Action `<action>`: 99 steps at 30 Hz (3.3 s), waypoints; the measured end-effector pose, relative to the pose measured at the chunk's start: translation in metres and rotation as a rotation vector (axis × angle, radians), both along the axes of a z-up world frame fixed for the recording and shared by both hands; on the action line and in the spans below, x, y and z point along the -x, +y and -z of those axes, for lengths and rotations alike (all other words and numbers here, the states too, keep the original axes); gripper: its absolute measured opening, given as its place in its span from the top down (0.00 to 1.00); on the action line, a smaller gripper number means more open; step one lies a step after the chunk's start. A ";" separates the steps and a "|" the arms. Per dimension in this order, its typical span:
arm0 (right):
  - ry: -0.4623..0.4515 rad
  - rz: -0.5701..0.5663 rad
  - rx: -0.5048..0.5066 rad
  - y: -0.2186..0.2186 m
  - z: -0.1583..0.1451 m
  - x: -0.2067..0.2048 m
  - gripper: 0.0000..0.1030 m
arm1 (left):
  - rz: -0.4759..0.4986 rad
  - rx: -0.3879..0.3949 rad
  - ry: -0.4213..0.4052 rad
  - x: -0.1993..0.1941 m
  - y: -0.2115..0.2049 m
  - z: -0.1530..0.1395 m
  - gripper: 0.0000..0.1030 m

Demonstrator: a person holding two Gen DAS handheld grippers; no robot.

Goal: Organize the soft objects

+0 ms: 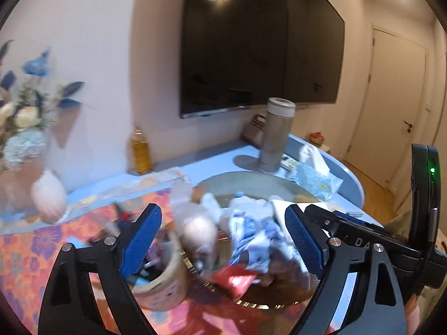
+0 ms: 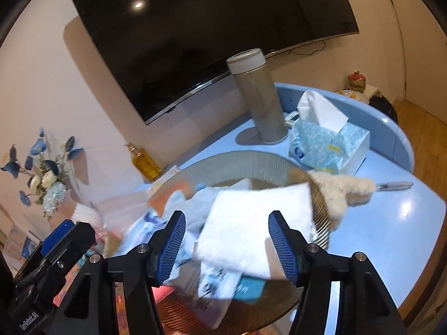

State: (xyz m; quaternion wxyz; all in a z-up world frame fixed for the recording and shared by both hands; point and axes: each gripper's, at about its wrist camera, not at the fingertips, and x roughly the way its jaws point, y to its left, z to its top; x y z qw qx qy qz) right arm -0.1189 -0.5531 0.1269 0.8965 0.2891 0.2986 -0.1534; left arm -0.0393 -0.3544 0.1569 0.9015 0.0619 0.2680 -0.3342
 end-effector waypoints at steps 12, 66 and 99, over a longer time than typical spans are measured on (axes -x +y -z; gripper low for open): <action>-0.104 -0.058 0.032 0.068 -0.043 0.031 0.42 | -0.075 0.058 -0.079 0.044 0.070 -0.032 0.13; 0.084 -0.452 0.373 0.341 0.084 -0.088 0.09 | -0.576 -0.058 0.175 -0.039 0.325 0.135 0.12; 0.090 -0.479 0.425 0.352 0.088 -0.089 0.05 | -0.661 -0.064 0.127 -0.033 0.333 0.133 0.03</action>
